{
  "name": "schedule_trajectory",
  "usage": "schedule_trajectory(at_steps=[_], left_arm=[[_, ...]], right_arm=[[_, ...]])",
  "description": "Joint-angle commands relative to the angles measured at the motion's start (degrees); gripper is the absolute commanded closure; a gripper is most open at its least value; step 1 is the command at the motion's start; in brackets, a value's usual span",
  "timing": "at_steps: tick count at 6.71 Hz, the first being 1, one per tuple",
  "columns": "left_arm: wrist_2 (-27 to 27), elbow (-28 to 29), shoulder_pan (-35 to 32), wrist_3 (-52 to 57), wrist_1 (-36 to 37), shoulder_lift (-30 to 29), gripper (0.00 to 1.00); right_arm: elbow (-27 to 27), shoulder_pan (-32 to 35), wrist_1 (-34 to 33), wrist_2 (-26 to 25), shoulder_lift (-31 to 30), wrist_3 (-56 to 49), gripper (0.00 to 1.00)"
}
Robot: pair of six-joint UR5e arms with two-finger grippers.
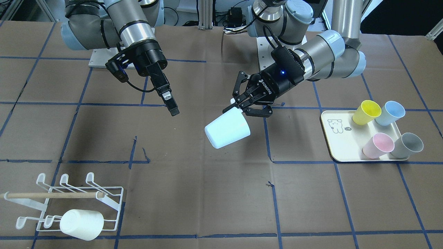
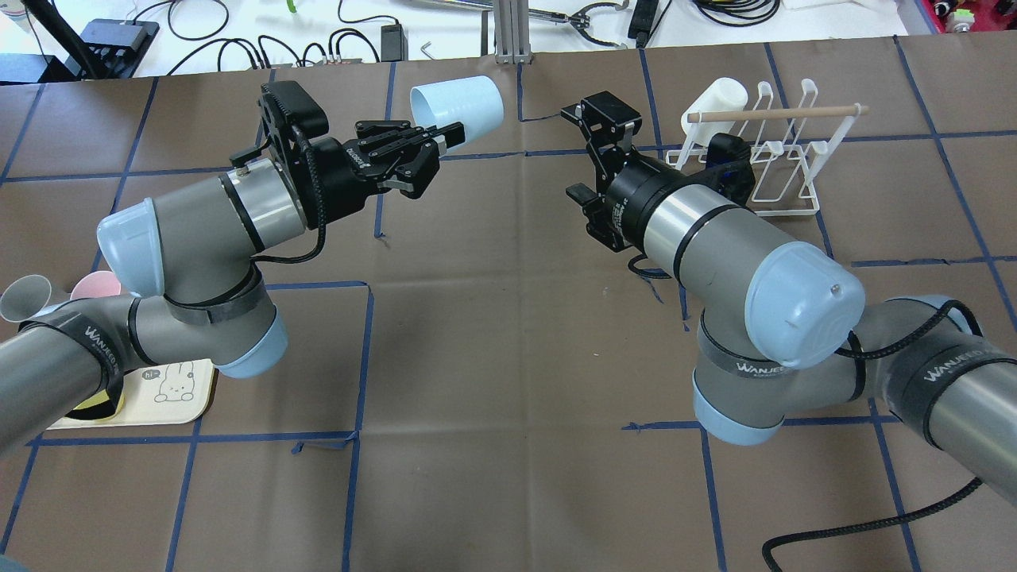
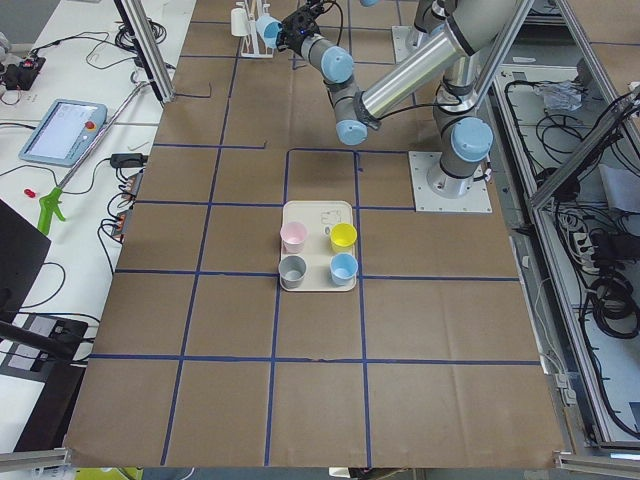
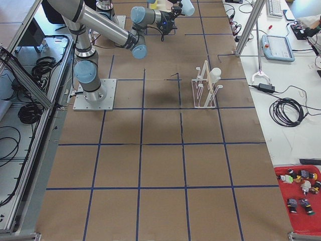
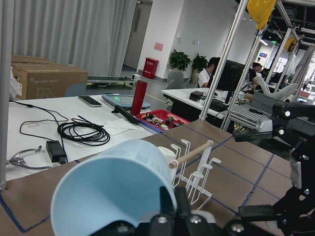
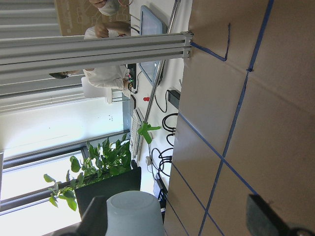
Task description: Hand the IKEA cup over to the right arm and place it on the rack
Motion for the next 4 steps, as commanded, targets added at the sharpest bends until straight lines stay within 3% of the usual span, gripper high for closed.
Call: schedule_trajectory(at_steps=[1, 4], left_arm=[[0.03, -0.42, -1.58, -0.74, 0.63, -0.03, 1.00], [0.12, -0.42, -1.67, -0.91, 0.72, -0.21, 0.99]], right_arm=[[-0.61, 2.05, 0.46, -0.24, 0.03, 1.06, 0.00], [-3.69, 3.90, 3.89, -0.33, 0.99, 2.21, 0.00]])
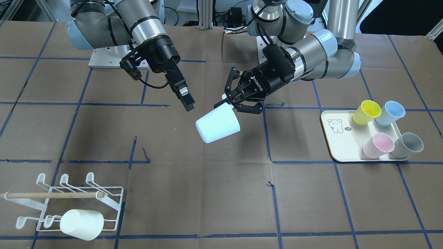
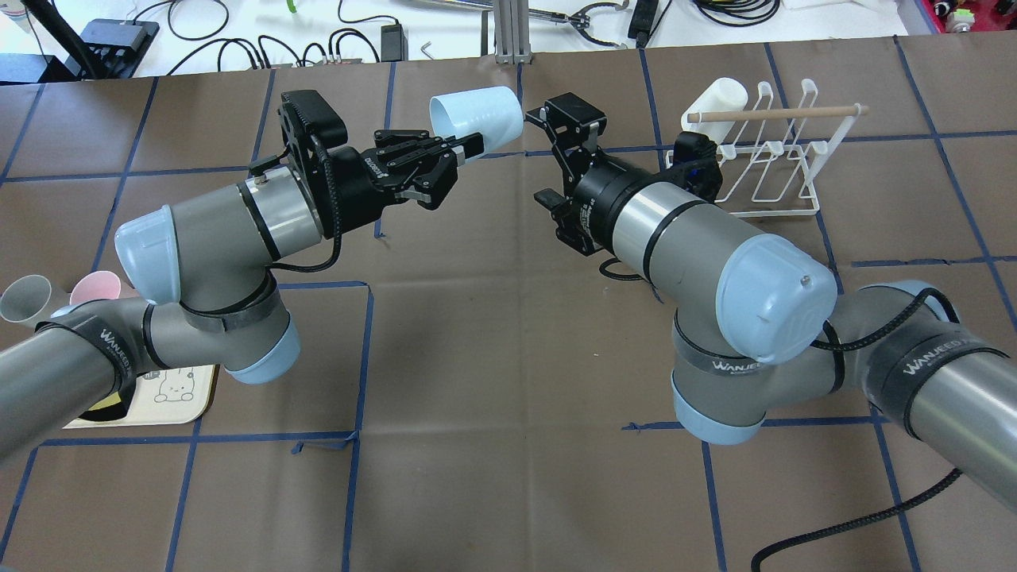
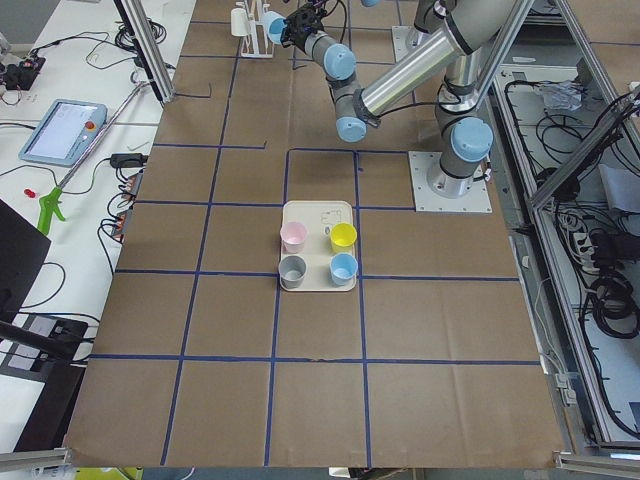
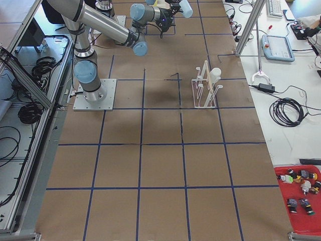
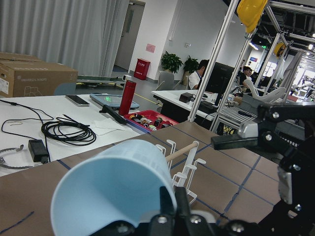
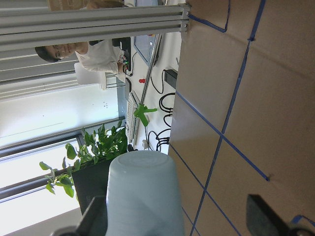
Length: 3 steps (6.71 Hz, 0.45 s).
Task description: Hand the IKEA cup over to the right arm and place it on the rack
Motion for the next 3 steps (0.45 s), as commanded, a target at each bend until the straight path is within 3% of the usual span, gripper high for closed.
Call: schedule_trajectory(at_steps=[1, 3], left_arm=[[0.01, 0.07, -0.05, -0.13, 0.19, -0.17, 0.99], [0.01, 0.07, -0.05, -0.30, 0.19, -0.17, 0.99]], right_arm=[[-2.41, 0.62, 0.51, -0.17, 1.70, 0.16, 0.00], [-7.77, 1.49, 0.51, -0.35, 6.08, 1.65, 0.00]])
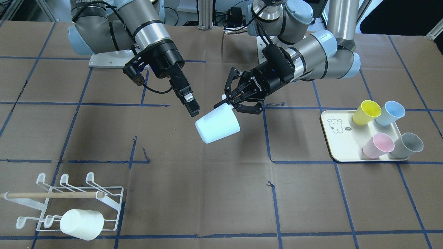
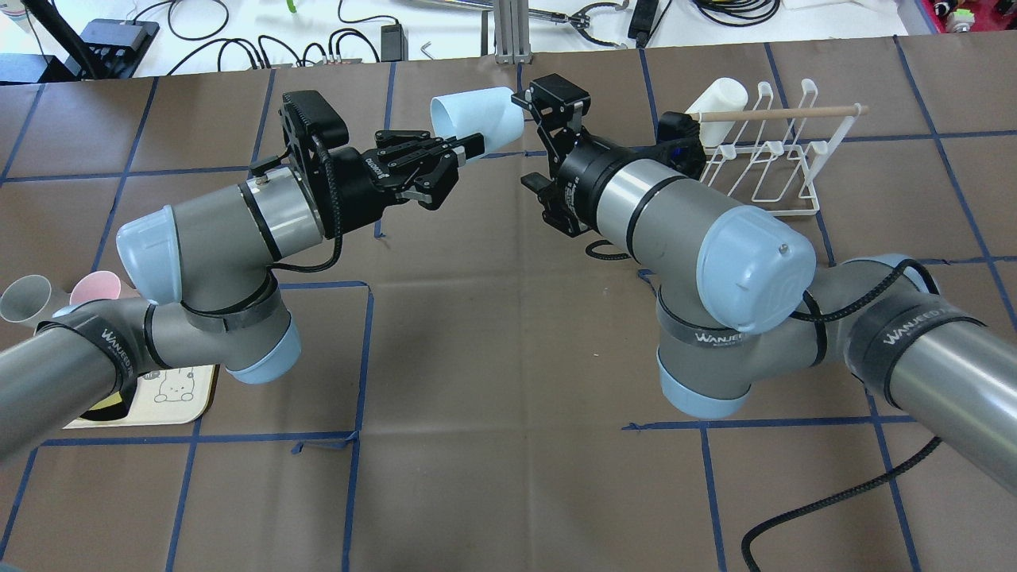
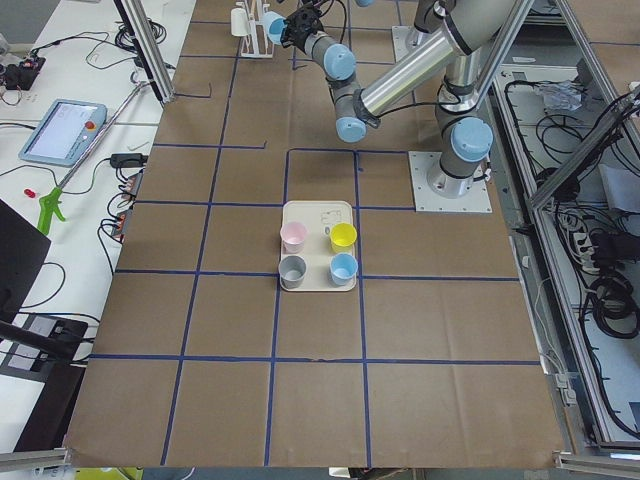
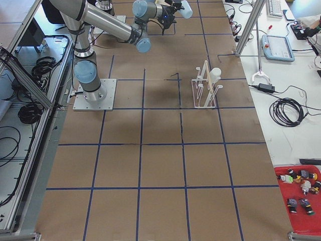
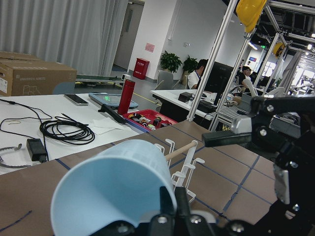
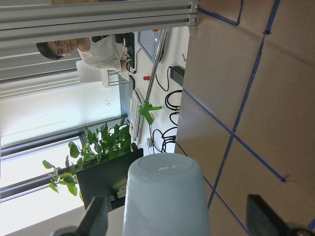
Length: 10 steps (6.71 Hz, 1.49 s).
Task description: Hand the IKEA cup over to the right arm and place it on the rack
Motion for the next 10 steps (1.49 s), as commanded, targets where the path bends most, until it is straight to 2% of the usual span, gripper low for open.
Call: schedule_trajectory(at_steps=[1, 5, 9, 10], left_arm=[[0.00, 0.01, 0.00, -0.23, 0.02, -0.02, 0.99], [0.09, 0.10, 0.00, -0.23, 0.02, -0.11, 0.99], [0.00, 0.10, 0.00, -0.49, 0.02, -0.11, 0.98], [0.09, 0.18, 0.00, -0.49, 0.02, -0.11, 0.98]], right_arm=[[-4.45, 0.92, 0.02, -0.11, 4.33, 0.62, 0.00], [-8.41, 1.01, 0.02, -0.28, 8.29, 0.54, 0.00], [-8.42, 2.24, 0.02, -0.55, 8.66, 0.62, 0.01], [-8.42, 2.24, 0.02, -0.29, 8.66, 0.71, 0.11]])
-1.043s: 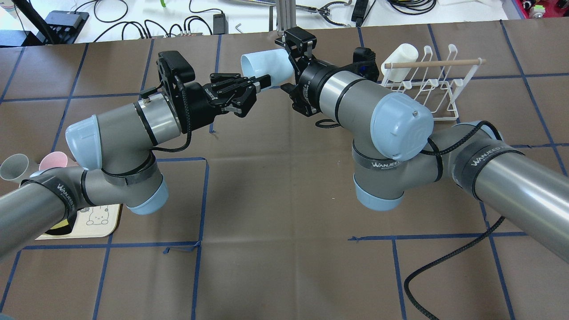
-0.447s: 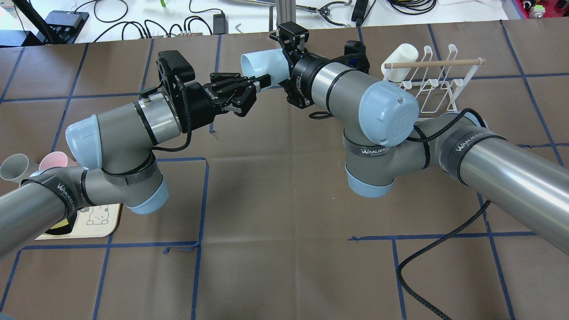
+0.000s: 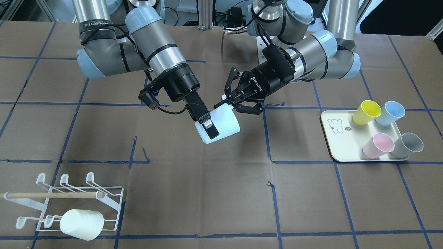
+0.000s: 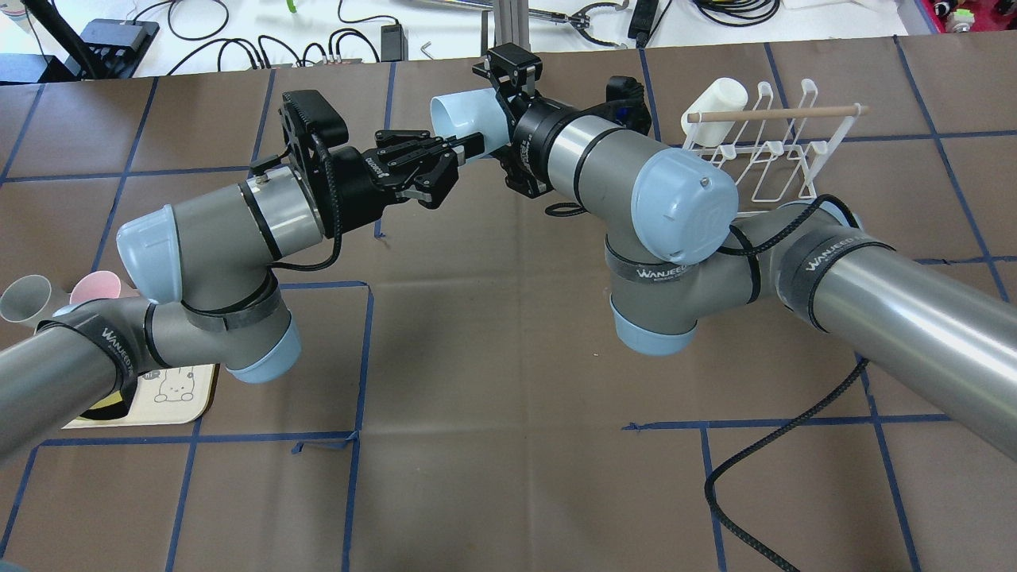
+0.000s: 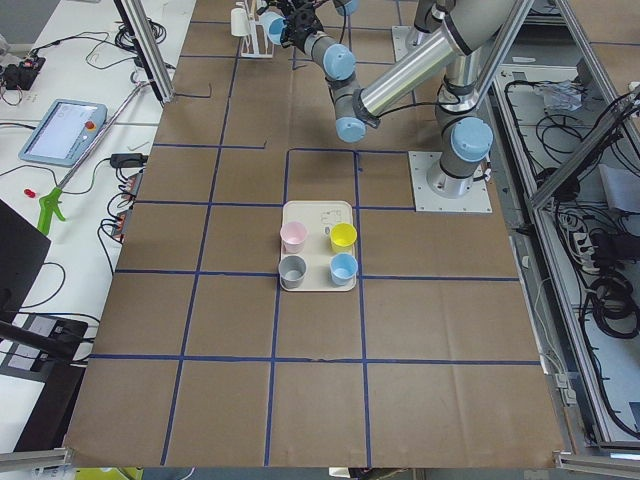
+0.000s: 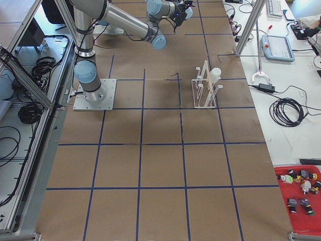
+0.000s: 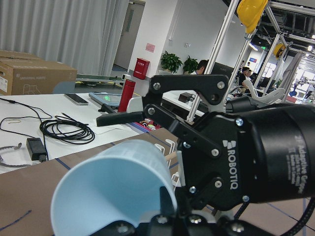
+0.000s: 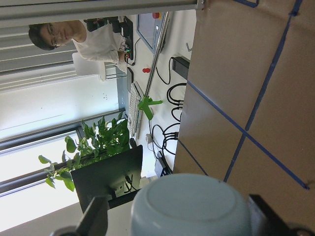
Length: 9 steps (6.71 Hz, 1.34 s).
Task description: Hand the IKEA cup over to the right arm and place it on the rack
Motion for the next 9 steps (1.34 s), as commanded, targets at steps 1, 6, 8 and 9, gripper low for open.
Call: schedule_trajectory(at_steps=[1, 6, 8, 9], left_arm=[[0.06, 0.06, 0.00, -0.03, 0.00, -0.02, 0.97], [0.15, 0.67, 0.00, -0.91, 0.18, -0.54, 0.12], [0.15, 0.85, 0.78, -1.52, 0.09, 0.15, 0.02], [0.23, 0.67, 1.84, -1.70, -0.17, 0.50, 0.02]], right_arm=[[0.00, 0.05, 0.00, 0.60, 0.01, 0.00, 0.26], [0.26, 0.05, 0.00, 0.87, -0.25, -0.35, 0.57], [0.26, 0.05, 0.00, 0.87, -0.43, -0.35, 0.59], [0.09, 0.05, 0.00, 0.95, -0.26, -0.43, 0.60]])
